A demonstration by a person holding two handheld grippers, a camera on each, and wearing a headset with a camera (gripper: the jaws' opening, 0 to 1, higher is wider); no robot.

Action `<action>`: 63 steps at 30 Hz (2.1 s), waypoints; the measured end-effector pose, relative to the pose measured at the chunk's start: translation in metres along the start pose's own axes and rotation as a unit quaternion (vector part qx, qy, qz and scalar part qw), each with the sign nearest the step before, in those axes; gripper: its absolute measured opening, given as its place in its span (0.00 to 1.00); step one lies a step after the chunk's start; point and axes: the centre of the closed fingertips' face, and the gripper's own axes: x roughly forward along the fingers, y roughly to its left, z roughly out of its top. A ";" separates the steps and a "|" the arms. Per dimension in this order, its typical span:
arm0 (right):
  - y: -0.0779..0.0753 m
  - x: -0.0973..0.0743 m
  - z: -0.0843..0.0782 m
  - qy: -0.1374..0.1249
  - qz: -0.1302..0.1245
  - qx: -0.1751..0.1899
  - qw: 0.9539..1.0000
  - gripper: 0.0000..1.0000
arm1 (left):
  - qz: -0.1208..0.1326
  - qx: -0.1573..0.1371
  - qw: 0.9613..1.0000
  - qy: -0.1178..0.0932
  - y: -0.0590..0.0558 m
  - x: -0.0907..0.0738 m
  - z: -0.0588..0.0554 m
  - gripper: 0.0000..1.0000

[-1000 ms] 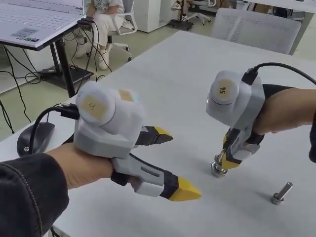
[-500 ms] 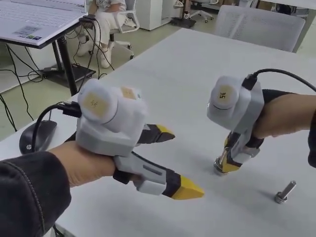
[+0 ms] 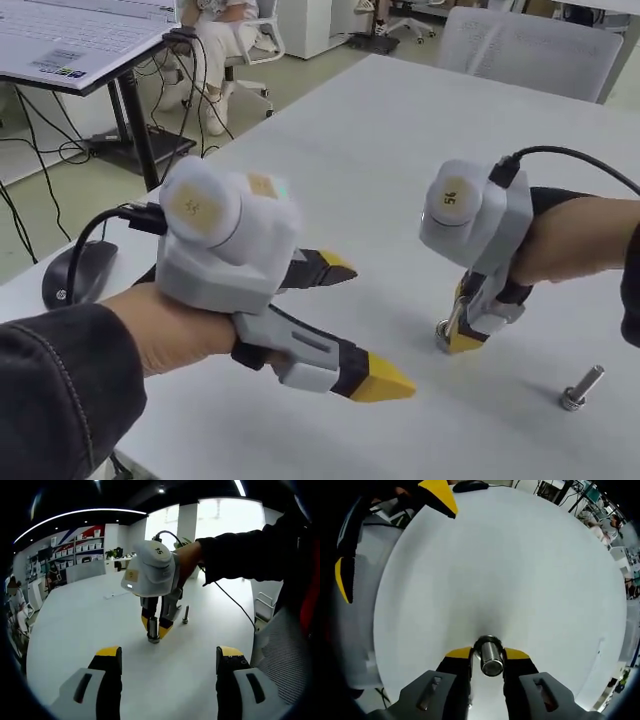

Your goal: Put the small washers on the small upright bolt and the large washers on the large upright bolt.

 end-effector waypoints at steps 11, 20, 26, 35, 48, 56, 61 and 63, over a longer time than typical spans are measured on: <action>0.004 -0.001 -0.001 -0.003 0.003 0.006 1.000 0.29 | -0.002 0.000 1.000 0.001 -0.001 0.000 0.000 0.77; 0.003 -0.003 -0.012 -0.003 0.004 0.021 1.000 0.29 | -0.004 0.001 1.000 0.002 -0.002 0.002 -0.001 0.77; 0.002 -0.005 -0.020 -0.003 0.001 0.030 1.000 0.29 | -0.006 0.002 1.000 0.004 -0.002 0.003 -0.001 0.77; 0.001 -0.009 -0.033 -0.005 -0.003 0.049 0.999 0.29 | -0.009 0.003 1.000 0.004 -0.004 0.004 -0.001 0.77; -0.001 -0.016 -0.045 -0.017 -0.013 0.073 0.997 0.29 | -0.015 0.006 1.000 0.008 -0.006 0.006 -0.002 0.77; -0.005 -0.024 -0.052 -0.027 -0.024 0.089 0.995 0.29 | -0.018 0.008 1.000 0.009 -0.008 0.007 -0.002 0.77; -0.005 -0.031 -0.056 -0.035 -0.030 0.099 0.994 0.30 | -0.020 0.009 1.000 0.010 -0.008 0.008 -0.002 0.77; -0.006 -0.034 -0.057 -0.038 -0.033 0.103 0.993 0.30 | -0.020 0.009 1.000 0.010 -0.009 0.008 -0.002 0.77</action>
